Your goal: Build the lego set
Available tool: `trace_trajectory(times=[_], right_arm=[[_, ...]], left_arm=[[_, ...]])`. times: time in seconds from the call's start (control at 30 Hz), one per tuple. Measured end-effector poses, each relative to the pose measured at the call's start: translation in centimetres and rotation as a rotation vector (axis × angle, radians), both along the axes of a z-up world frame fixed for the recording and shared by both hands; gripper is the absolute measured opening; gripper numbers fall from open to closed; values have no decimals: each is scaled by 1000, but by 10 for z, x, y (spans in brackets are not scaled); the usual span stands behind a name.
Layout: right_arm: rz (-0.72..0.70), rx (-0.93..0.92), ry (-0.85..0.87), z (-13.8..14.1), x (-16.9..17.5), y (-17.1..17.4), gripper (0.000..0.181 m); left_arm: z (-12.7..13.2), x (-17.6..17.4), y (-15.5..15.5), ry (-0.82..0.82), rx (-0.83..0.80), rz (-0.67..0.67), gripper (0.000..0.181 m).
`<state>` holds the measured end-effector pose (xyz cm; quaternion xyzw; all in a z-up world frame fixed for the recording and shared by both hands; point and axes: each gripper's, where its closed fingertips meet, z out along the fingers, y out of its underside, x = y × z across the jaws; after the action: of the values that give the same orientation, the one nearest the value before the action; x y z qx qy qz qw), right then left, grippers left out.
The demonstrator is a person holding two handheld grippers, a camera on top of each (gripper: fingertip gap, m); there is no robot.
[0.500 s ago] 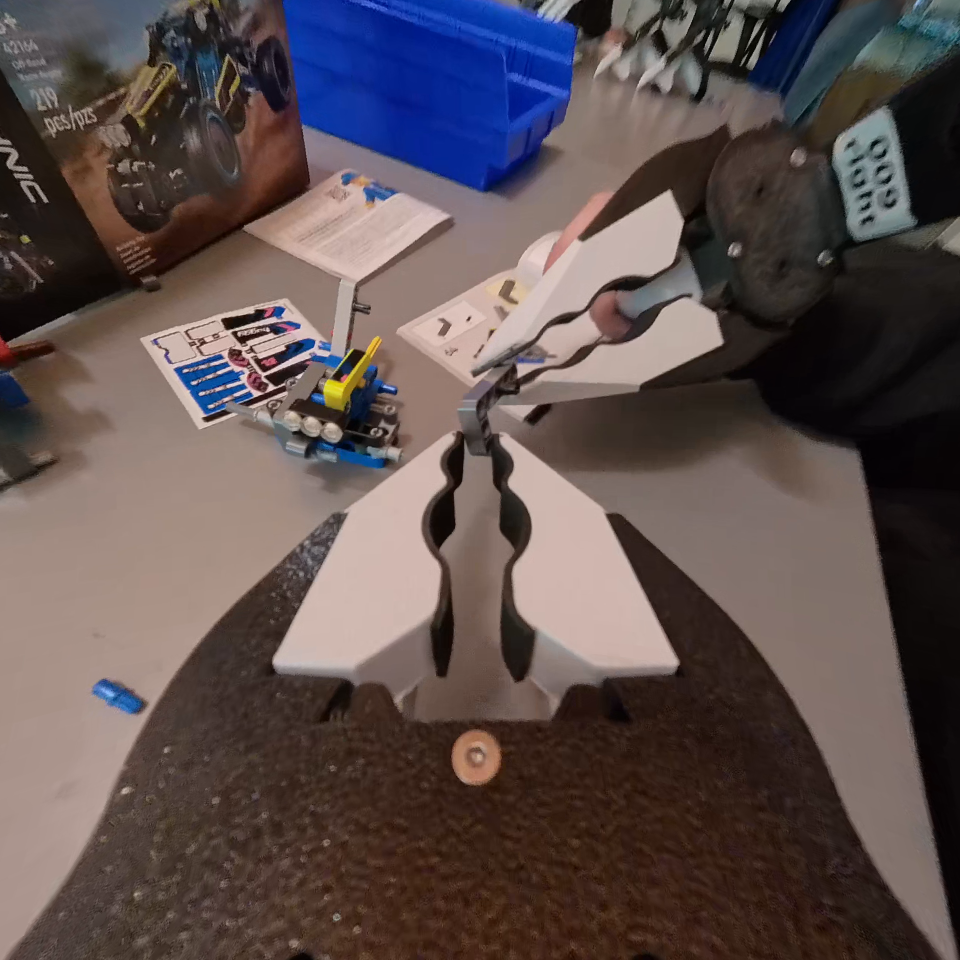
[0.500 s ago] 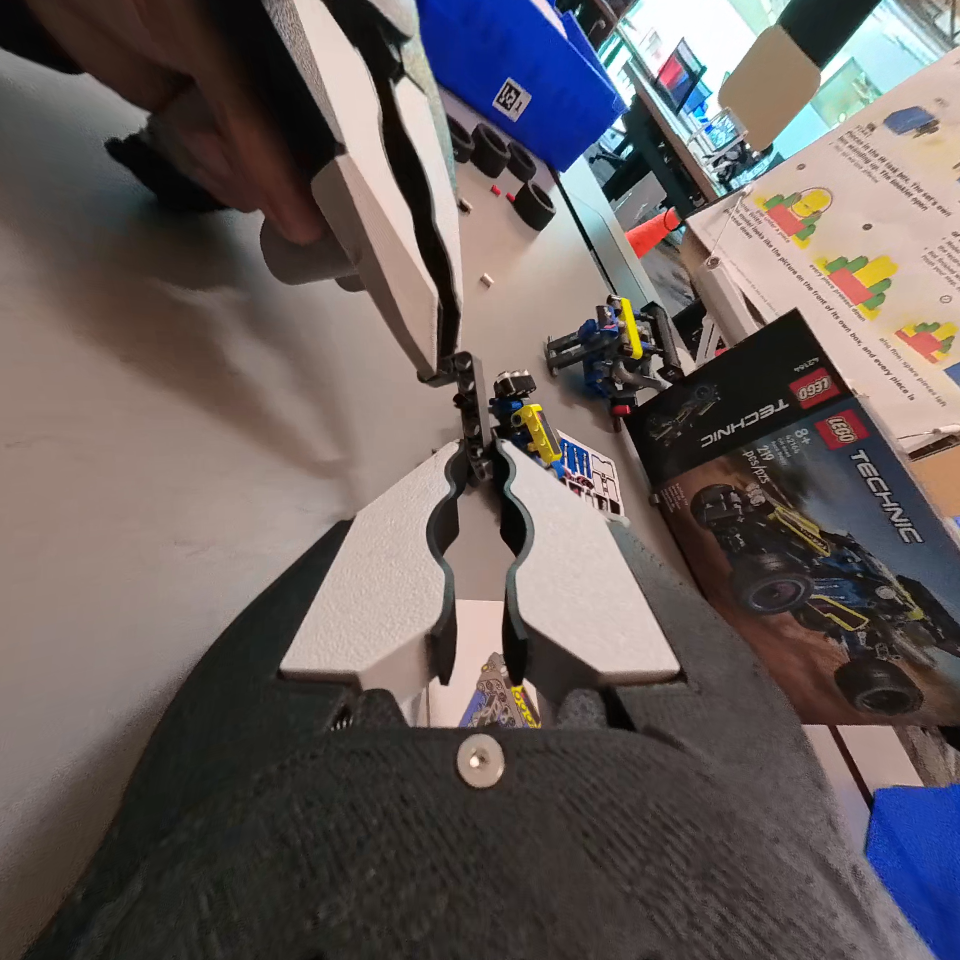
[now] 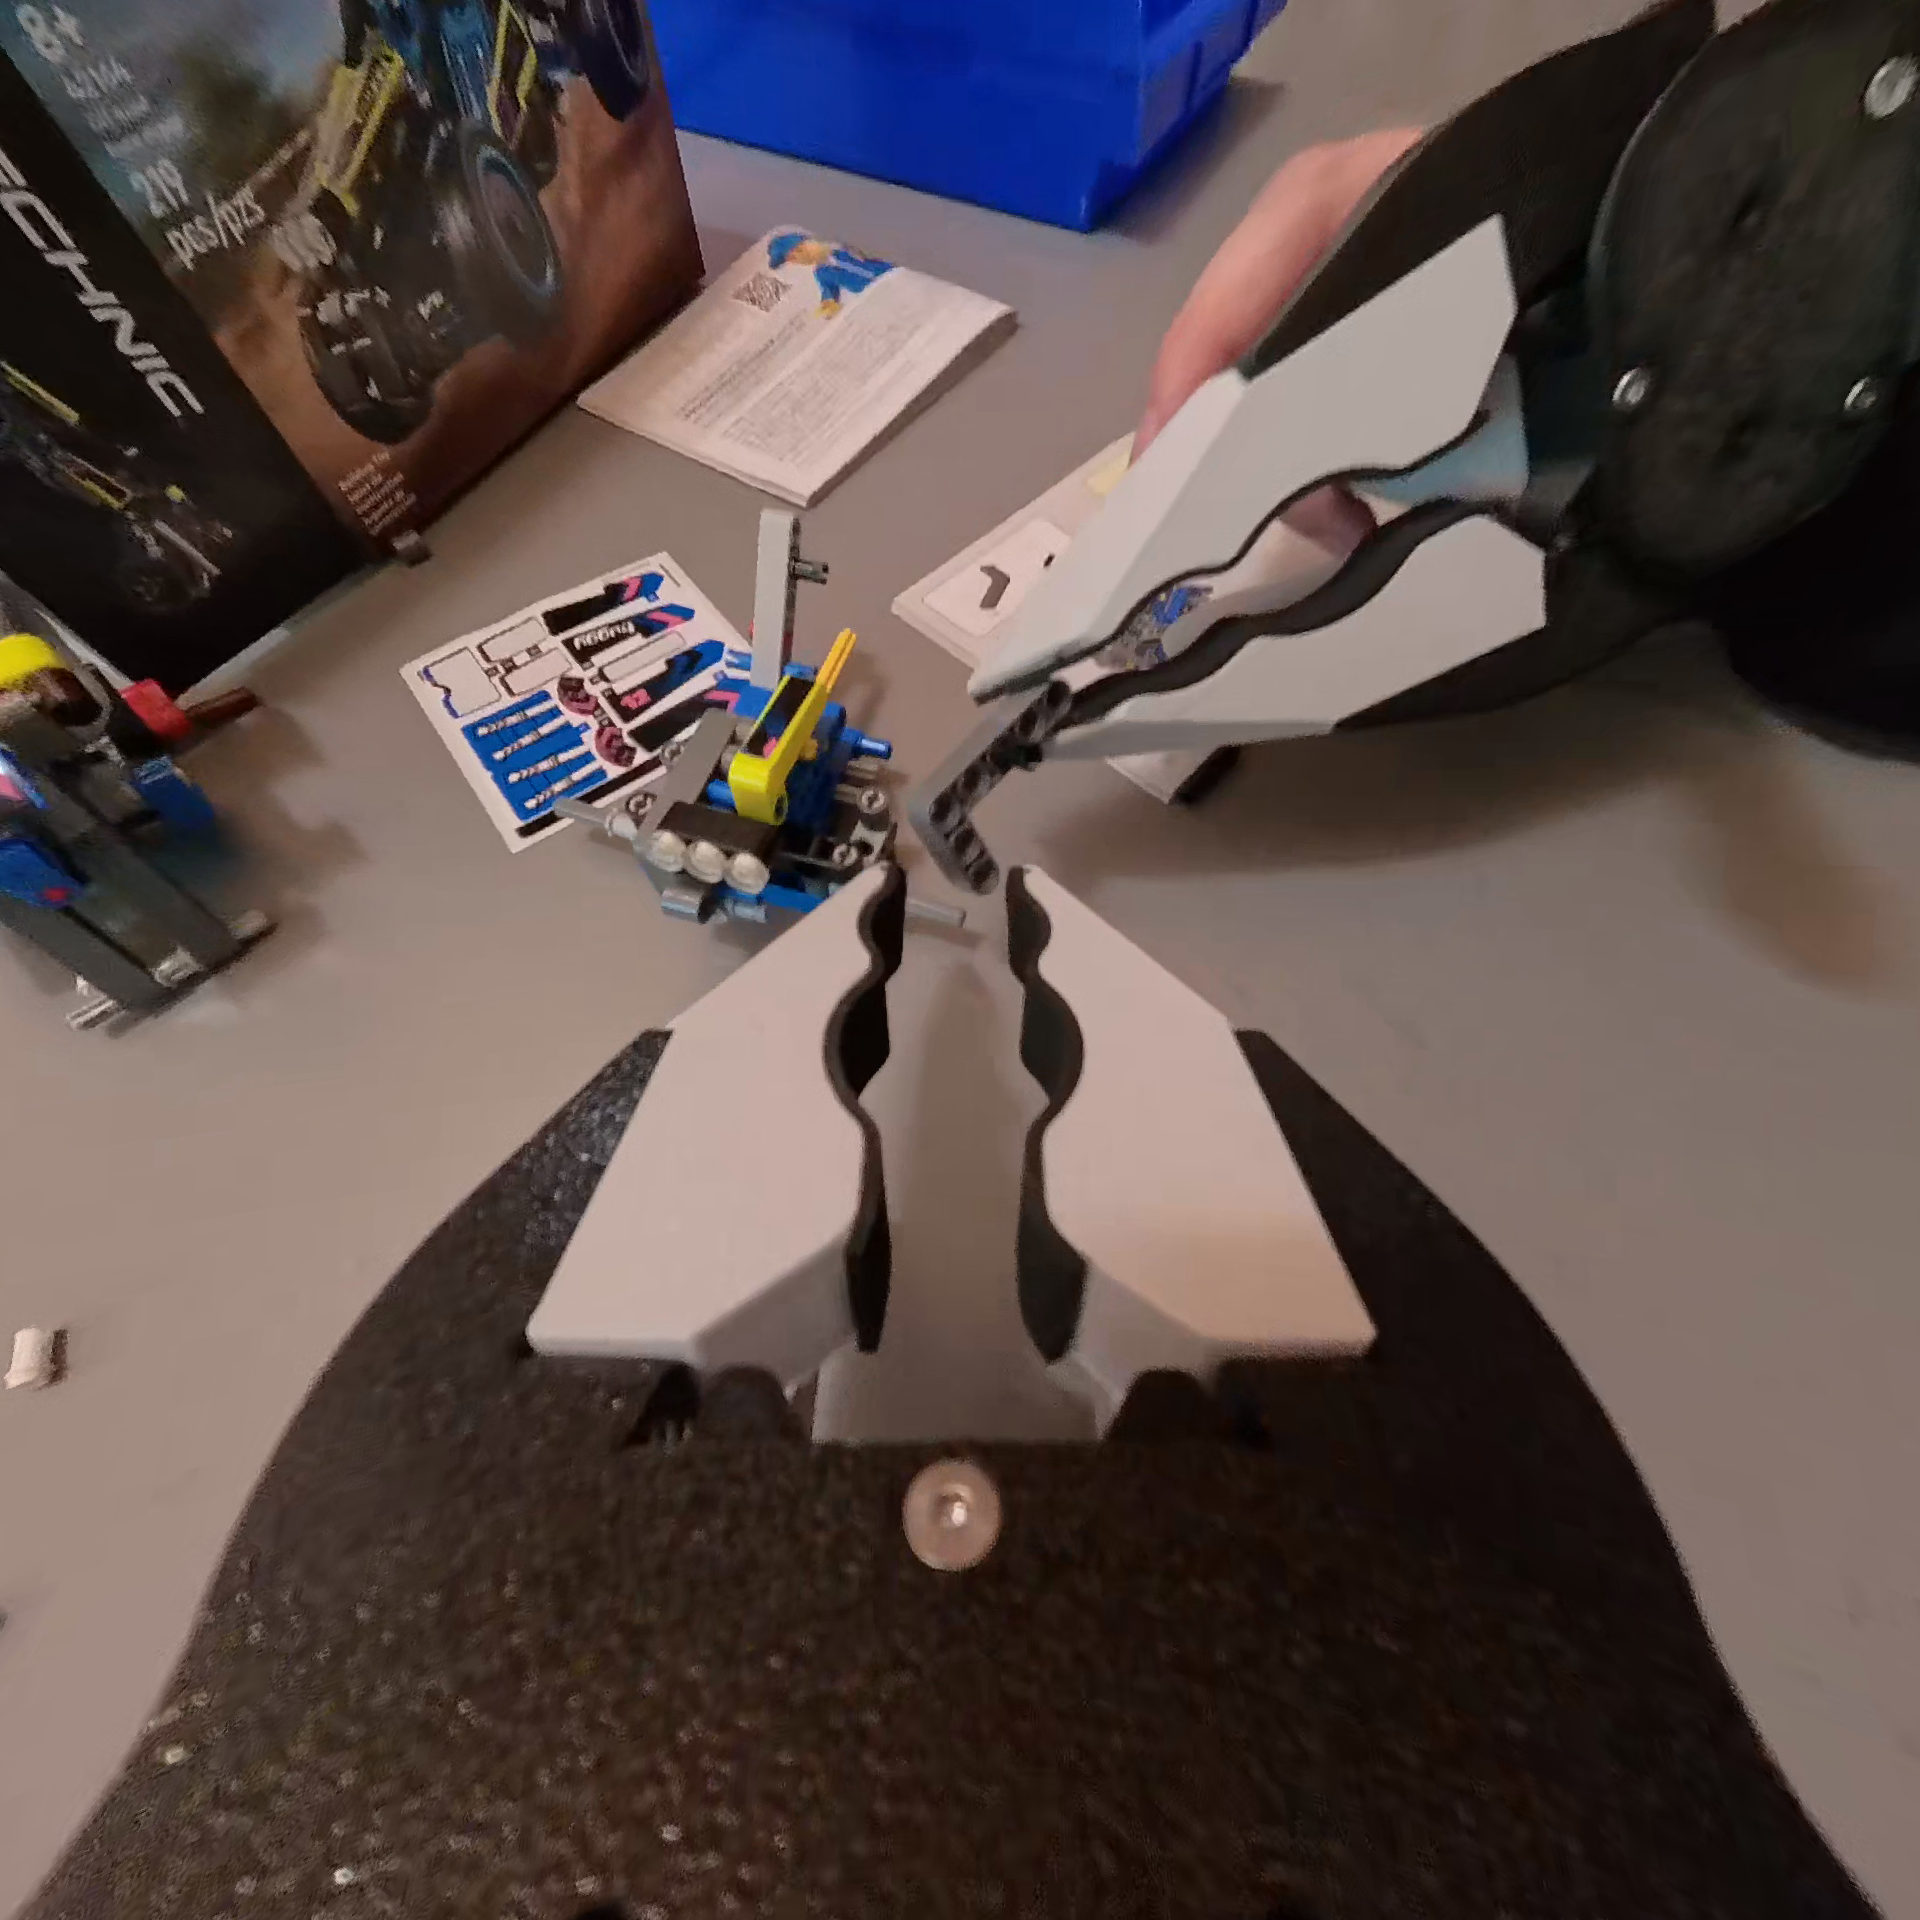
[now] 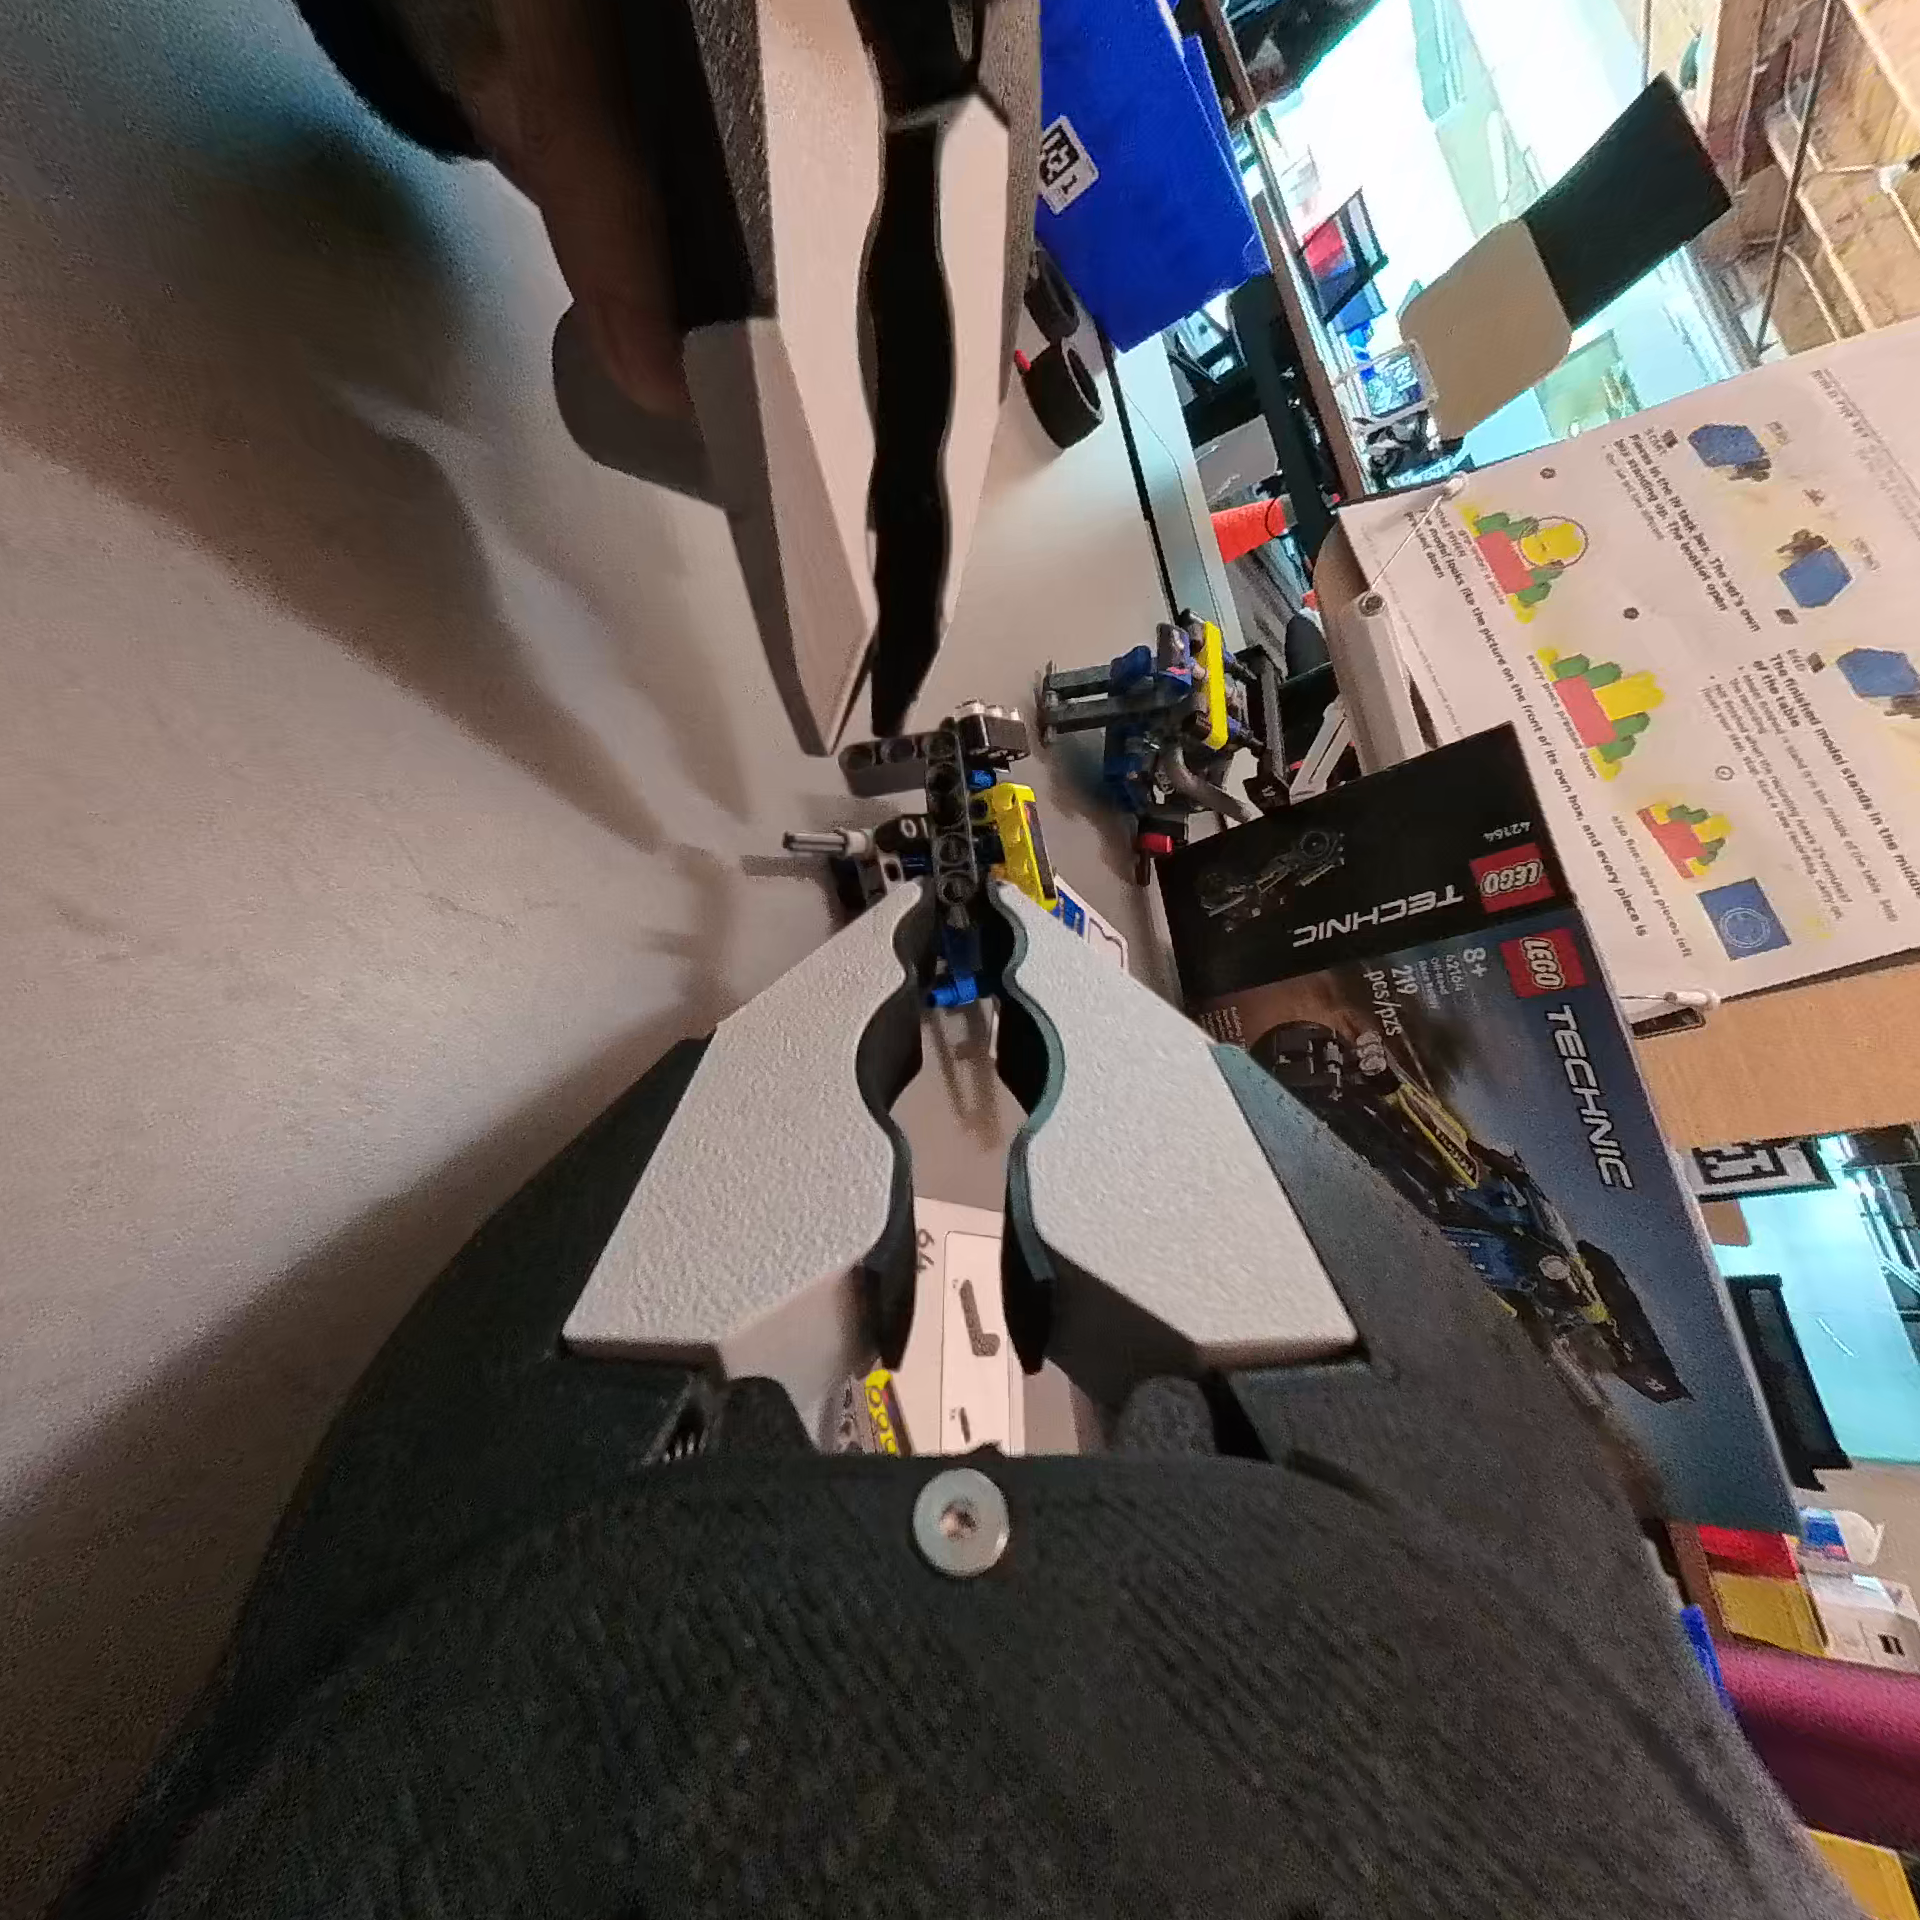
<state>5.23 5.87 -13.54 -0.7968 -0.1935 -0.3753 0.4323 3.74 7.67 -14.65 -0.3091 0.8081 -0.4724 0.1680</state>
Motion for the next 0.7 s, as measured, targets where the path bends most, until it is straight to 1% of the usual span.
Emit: trace_trajectory(times=[0.07,0.17,0.23,0.3,0.4,0.47,0.63,0.7], right_arm=[[15,10,18,0,-2,2,6],[13,16,35,0,0,5,5],[5,12,25,0,4,5,6],[-7,-2,50,-4,8,4,5],[-7,30,133,-5,10,5,6],[7,52,223,-6,8,4,11],[10,52,345,-2,15,0,17],[43,43,375,-2,9,4,18]], left_arm=[[1,2,-4,-10,6,29,15],[-2,9,-1,-40,64,119,11],[-1,13,0,-59,69,177,9],[-3,17,2,-69,75,224,8],[1,22,6,-105,59,298,7],[1,24,11,-126,84,335,6],[-5,25,14,-109,130,364,6],[-7,25,15,-92,130,382,6]])
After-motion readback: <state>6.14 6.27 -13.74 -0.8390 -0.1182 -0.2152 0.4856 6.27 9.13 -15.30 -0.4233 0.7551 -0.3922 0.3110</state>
